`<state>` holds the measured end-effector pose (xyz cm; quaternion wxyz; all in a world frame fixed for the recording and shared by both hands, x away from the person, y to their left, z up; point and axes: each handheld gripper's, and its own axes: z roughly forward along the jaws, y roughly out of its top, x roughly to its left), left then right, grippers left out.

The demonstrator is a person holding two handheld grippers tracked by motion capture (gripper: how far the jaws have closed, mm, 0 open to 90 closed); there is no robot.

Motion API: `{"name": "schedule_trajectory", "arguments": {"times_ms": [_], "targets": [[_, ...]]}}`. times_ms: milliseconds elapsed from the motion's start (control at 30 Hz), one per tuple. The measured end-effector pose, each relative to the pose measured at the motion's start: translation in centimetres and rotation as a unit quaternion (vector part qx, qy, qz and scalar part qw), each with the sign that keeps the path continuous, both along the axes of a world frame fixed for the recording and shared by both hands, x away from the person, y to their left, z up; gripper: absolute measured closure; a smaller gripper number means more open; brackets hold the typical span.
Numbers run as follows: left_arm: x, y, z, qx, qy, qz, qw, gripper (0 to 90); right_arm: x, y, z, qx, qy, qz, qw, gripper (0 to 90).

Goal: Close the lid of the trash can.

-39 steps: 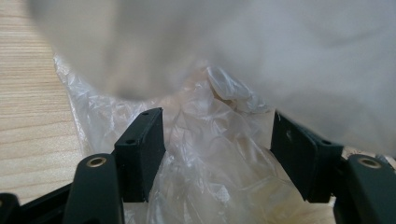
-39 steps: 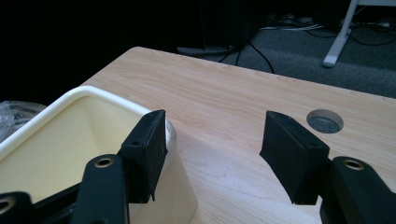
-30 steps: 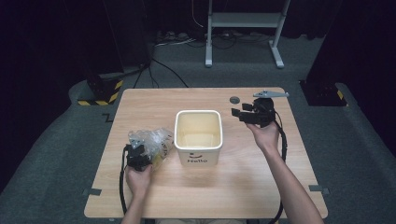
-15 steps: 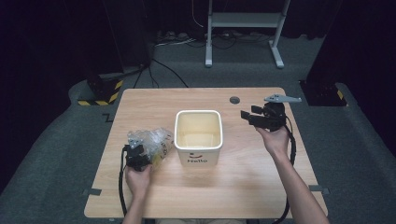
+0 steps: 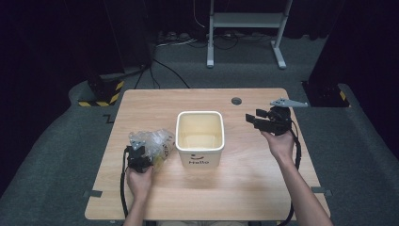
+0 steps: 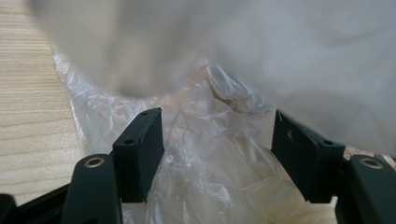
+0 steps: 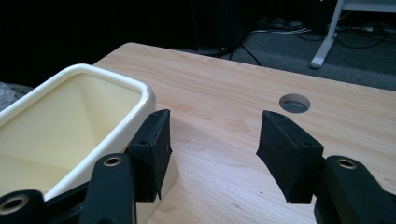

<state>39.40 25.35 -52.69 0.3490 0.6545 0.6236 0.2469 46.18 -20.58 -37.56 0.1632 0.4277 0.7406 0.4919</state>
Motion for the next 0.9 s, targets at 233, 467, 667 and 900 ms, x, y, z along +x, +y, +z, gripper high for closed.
{"name": "schedule_trajectory", "arguments": {"times_ms": [233,467,667,900], "targets": [[0.0,0.0,0.0,-0.001,0.001,-0.001,1.0000,34.2,-0.7,0.0,0.4,-0.003,-0.008,0.002,1.0000,44.0],[0.0,0.0,0.0,0.000,0.000,-0.001,1.0000,34.2,-1.1,-0.6,-0.1,0.000,-0.005,-0.004,1.0000,44.3],[0.0,0.0,0.0,0.000,0.000,0.000,1.0000,34.2,-1.5,-1.5,-0.2,0.016,-0.017,-0.013,0.9996,44.7],[0.0,-0.1,0.0,0.002,0.001,0.000,1.0000,34.1,-1.9,-2.2,-0.7,0.024,-0.018,-0.017,0.9994,43.8]]}}
